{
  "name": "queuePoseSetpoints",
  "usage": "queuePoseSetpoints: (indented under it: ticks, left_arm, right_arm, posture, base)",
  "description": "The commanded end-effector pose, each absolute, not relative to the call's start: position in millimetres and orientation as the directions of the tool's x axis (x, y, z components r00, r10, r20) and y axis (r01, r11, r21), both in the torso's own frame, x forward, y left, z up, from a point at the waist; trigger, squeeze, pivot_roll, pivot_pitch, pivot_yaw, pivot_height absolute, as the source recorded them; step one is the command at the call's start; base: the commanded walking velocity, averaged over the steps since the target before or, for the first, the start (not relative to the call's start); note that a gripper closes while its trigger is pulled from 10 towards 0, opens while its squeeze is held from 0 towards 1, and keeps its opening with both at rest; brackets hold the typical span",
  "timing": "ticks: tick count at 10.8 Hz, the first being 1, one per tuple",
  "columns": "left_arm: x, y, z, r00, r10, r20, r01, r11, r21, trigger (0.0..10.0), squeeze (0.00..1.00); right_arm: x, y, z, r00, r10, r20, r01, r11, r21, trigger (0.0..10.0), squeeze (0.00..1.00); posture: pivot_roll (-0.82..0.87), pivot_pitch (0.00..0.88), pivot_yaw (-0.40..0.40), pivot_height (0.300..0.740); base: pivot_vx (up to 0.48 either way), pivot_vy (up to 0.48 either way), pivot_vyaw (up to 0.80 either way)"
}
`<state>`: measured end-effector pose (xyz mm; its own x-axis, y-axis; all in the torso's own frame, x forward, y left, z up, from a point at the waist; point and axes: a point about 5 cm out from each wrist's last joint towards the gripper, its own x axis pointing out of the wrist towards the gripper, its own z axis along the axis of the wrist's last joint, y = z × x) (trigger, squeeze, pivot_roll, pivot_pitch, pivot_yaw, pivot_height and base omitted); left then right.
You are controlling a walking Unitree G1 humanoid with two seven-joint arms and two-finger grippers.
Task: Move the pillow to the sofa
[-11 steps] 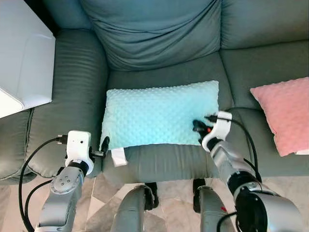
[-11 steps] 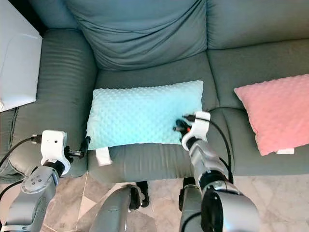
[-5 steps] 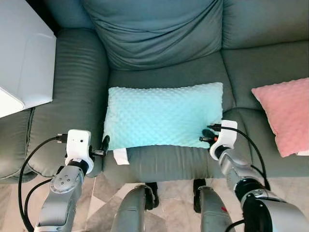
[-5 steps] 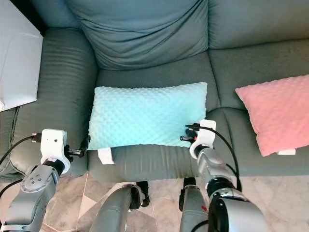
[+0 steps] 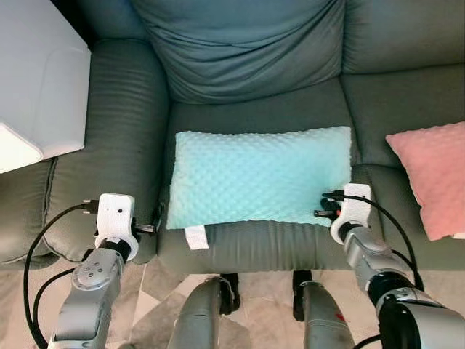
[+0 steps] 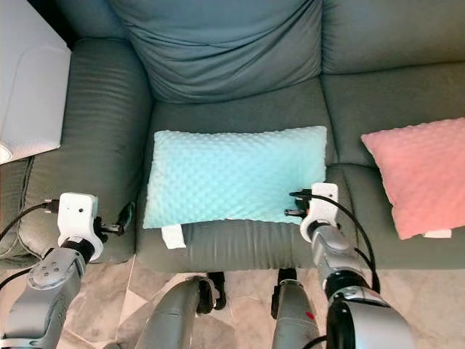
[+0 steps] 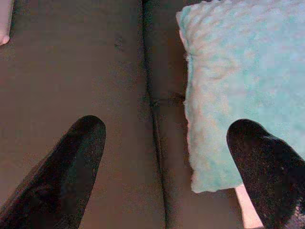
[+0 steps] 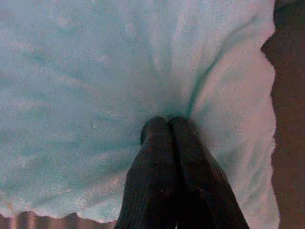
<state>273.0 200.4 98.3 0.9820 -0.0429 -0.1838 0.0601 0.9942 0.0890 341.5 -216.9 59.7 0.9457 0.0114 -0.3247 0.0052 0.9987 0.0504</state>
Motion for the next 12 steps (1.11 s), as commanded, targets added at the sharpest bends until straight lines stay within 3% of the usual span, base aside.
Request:
queuePoseSetpoints:
  ticks: [1, 2, 3, 5, 6, 12]
  left_arm:
    - [263.9, 212.8, 88.6, 0.972, -0.009, -0.235, 0.034, 0.994, 0.103, 10.0, 0.0]
    - [264.7, 210.9, 88.0, 0.972, -0.011, -0.235, 0.035, 0.994, 0.1, 10.0, 0.0]
    - [265.9, 210.3, 88.2, 0.972, -0.012, -0.233, 0.036, 0.994, 0.099, 10.0, 0.0]
    - [268.1, 211.4, 88.9, 0.973, -0.009, -0.229, 0.032, 0.994, 0.1, 10.0, 0.0]
    - [269.6, 211.4, 88.8, 0.974, -0.007, -0.227, 0.03, 0.995, 0.1, 10.0, 0.0]
    - [287.3, 204.9, 87.9, 0.981, -0.011, -0.192, 0.026, 0.997, 0.076, 10.0, 0.0]
  right_arm:
    - [322.6, -223.4, 34.7, 0.905, -0.018, -0.425, 0.042, 0.998, 0.048, 4.5, 0.0]
    - [324.4, -224.9, 37.9, 0.912, -0.016, -0.41, 0.032, 0.999, 0.032, 4.7, 0.0]
    - [327.0, -224.0, 41.4, 0.919, -0.014, -0.393, 0.023, 1.0, 0.017, 4.2, 0.0]
    - [331.6, -218.7, 46.9, 0.933, 0.006, -0.359, 0.001, 1.0, 0.018, 5.1, 0.0]
    - [334.6, -213.6, 50.4, 0.942, 0.026, -0.336, -0.025, 1.0, 0.007, 10.0, 0.0]
    - [359.7, -175.0, 108.2, 0.985, 0.167, 0.035, -0.164, 0.983, -0.079, 10.0, 0.0]
  posture:
    - [0.16, 0.501, 0.248, 0.74]
    - [0.15, 0.498, 0.247, 0.74]
    - [0.15, 0.495, 0.248, 0.74]
    - [0.14, 0.487, 0.244, 0.74]
    - [0.14, 0.48, 0.243, 0.74]
    - [0.05, 0.395, 0.194, 0.74]
  base:
    - [0.0, 0.0, 0.0]
    - [0.0, 0.0, 0.0]
    - [0.0, 0.0, 0.0]
    - [0.0, 0.0, 0.0]
    - [0.0, 0.0, 0.0]
    - [0.0, 0.0, 0.0]
